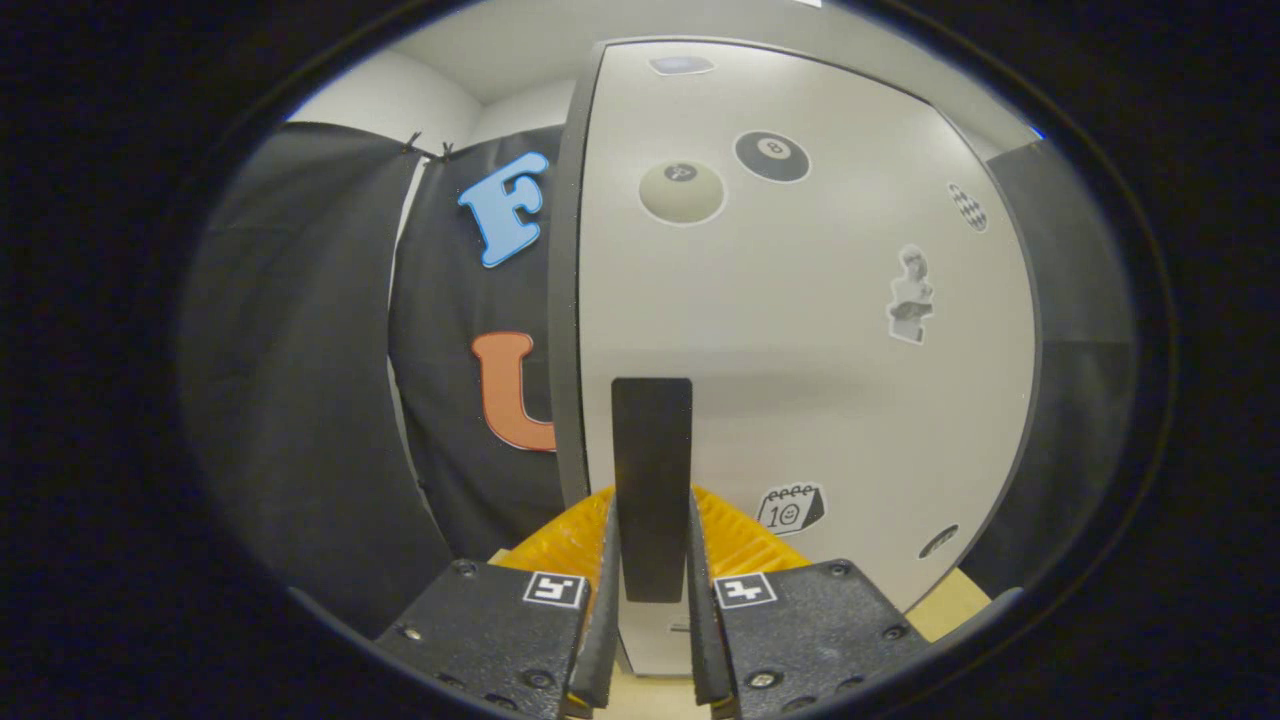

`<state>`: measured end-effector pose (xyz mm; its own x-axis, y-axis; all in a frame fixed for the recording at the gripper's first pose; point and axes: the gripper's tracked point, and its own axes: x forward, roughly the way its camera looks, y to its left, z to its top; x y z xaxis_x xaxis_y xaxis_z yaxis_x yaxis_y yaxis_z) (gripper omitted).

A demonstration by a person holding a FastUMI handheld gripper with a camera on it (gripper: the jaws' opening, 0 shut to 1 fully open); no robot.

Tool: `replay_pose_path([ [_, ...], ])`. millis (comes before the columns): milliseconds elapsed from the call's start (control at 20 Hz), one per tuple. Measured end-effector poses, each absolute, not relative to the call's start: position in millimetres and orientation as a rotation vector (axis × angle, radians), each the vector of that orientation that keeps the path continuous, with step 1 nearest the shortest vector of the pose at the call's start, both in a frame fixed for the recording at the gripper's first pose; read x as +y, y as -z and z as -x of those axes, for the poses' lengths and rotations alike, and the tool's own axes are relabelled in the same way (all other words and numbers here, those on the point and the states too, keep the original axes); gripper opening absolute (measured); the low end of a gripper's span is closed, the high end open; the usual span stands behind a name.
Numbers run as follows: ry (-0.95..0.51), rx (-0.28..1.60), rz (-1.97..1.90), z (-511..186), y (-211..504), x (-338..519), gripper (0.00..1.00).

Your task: Open the shoe cabinet door, grab the shoes and put them into the shoe cabinet, then close the shoe cabinet door.

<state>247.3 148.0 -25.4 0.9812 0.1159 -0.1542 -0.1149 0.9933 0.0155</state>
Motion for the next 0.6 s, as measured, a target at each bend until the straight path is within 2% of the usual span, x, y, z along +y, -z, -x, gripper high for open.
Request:
replay_pose_path([
  [600, -0.242, 0.202, 0.017, -198, 21, 134, 0.32],
])
